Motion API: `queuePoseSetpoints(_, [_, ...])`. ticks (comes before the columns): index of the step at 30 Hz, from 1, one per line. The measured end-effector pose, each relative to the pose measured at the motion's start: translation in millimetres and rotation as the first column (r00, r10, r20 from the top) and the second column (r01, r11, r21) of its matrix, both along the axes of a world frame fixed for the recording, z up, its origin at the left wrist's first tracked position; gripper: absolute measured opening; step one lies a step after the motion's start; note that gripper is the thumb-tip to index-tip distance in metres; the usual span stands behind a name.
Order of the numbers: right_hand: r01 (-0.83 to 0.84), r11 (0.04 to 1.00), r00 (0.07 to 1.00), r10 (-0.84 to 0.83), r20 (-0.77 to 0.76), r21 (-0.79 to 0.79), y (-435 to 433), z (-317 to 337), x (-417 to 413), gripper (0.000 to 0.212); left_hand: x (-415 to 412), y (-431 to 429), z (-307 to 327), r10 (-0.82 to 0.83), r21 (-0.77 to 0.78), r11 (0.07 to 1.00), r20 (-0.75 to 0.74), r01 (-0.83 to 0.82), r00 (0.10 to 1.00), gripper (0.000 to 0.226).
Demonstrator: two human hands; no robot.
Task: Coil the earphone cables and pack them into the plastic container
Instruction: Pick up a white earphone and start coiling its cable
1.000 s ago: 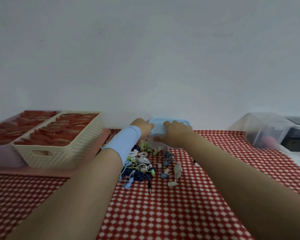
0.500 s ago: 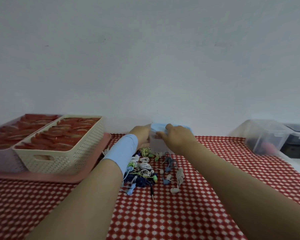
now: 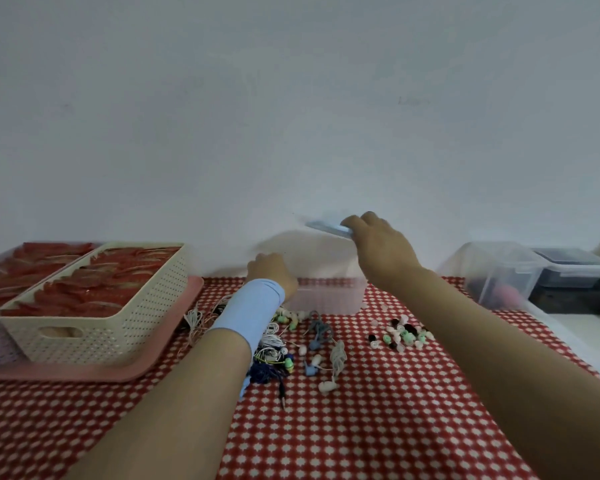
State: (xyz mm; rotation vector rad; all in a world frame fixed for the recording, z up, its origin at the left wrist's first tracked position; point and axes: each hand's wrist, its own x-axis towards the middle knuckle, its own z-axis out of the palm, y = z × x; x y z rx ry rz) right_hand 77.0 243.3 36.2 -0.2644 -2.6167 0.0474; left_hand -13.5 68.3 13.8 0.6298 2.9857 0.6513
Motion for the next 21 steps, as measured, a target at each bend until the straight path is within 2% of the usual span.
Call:
queuePoseSetpoints(2, [0.029, 0.998, 1.000, -0.029, -0.007, 0.049, 15, 9, 13, 0.039, 9, 9, 8, -0.038, 0.199, 0.978, -0.105, 0.058, 0.994, 0.055])
queuePoseSetpoints(3, [0.041, 0.996, 0.999, -0.042, 0.001, 0.077, 23, 12, 19, 0.035, 16, 15, 13, -0.092, 0.299, 0.944, -0.164, 0.138, 0.982, 0.061])
queuePoseSetpoints(5, [0.045, 0.994, 0.999, -0.047, 0.019, 0.103, 39, 14, 32, 0.026, 31, 33, 24, -0.243, 0.348, 0.880, -0.255, 0.323, 0.936, 0.061])
queuePoseSetpoints(7, [0.067, 0.992, 0.996, -0.073, 0.060, 0.106, 52, 10, 43, 0.025, 47, 52, 27, -0.371, 0.268, 0.857, -0.271, 0.440, 0.888, 0.049])
queuePoseSetpoints(10, [0.136, 0.987, 0.975, -0.148, 0.167, 0.081, 65, -1, 59, 0.028, 63, 79, 19, -0.456, 0.181, 0.856, -0.178, 0.484, 0.872, 0.033])
queuePoseSetpoints(13, [0.179, 0.980, 0.932, -0.197, 0.303, 0.087, 73, -14, 74, 0.021, 72, 98, 7, -0.489, 0.062, 0.866, -0.094, 0.496, 0.867, 0.034])
queuePoseSetpoints(16, [0.222, 0.961, 0.868, -0.272, 0.415, 0.164, 78, -31, 78, 0.024, 78, 108, -3, -0.519, -0.061, 0.855, -0.052, 0.516, 0.853, 0.037])
queuePoseSetpoints(18, [0.260, 0.959, 0.821, -0.283, 0.495, 0.116, 83, -40, 70, 0.029, 79, 108, -8, -0.517, -0.066, 0.856, -0.105, 0.513, 0.850, 0.035])
queuePoseSetpoints(21, [0.271, 0.961, 0.693, -0.240, 0.680, 0.064, 85, -45, 64, 0.047, 76, 98, -7, -0.497, -0.073, 0.865, -0.256, 0.496, 0.829, 0.033])
